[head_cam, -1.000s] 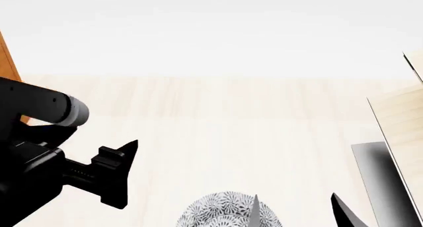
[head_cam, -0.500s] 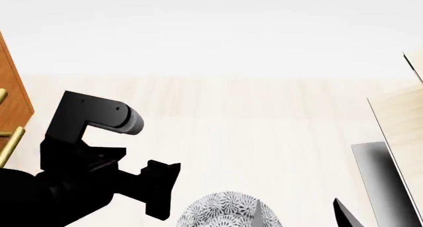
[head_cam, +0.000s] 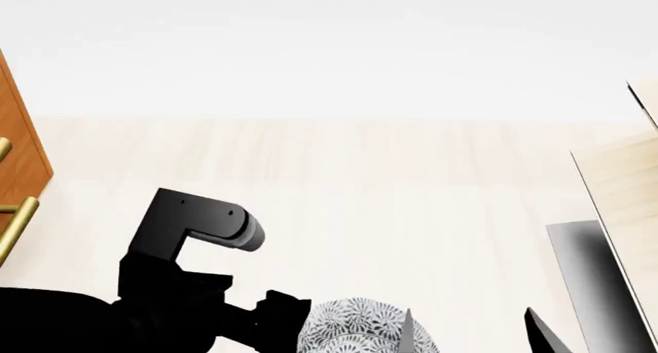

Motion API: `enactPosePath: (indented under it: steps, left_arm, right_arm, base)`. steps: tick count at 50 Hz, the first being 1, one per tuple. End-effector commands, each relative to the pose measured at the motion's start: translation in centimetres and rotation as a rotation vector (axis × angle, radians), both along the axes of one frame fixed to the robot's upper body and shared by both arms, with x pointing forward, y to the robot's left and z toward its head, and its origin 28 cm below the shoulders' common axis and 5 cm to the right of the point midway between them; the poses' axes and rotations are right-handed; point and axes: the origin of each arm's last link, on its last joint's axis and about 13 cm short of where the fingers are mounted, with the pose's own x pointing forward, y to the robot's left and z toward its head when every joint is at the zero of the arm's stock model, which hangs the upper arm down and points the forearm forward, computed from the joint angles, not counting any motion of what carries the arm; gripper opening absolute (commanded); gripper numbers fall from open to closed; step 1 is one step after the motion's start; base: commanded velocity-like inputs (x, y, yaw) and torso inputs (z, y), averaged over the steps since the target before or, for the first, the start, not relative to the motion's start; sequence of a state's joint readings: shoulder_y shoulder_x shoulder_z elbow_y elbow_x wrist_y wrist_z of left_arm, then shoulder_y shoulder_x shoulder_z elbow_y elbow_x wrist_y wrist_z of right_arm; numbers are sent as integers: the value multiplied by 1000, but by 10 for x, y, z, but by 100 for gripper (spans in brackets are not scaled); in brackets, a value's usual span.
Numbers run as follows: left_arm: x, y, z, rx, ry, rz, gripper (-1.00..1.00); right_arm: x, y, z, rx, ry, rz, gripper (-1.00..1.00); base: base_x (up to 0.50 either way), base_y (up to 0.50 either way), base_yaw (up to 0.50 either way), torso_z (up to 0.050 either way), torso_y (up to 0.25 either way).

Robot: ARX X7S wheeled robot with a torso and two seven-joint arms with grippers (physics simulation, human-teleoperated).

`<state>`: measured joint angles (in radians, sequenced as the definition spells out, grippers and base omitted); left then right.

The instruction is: Close the top drawer of the cabinet and put the bowl on top of it.

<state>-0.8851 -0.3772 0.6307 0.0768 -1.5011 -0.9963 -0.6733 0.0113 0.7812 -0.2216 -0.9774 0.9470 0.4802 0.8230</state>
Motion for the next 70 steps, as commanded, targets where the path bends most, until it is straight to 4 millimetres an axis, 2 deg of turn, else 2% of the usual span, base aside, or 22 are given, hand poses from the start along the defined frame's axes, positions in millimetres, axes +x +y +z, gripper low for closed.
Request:
enactPosePath:
  steps: [1, 11, 28, 40, 70]
  left_arm:
    - [2, -5, -17, -9, 56, -53, 100]
    - [-1, -10, -20, 6, 62, -113, 100]
    - [12, -4, -36, 38, 84, -38, 100]
    - [26, -1, -54, 51, 129, -5, 100]
    - [29, -5, -85, 90, 179, -21, 100]
  right_arm:
    - [2, 0, -2, 0, 4, 0, 100]
    - [1, -2, -4, 2, 8, -7, 100]
    - [-1, -2, -5, -3, 6, -7, 100]
    - [-1, -2, -7, -4, 8, -9, 100]
    - [1, -3, -10, 0, 16, -10, 100]
  base:
    - [0, 0, 0, 0, 0]
    - [0, 0, 0, 0, 0]
    - [0, 0, 0, 0, 0]
    - [0, 0, 0, 0, 0]
    - [0, 0, 0, 0, 0]
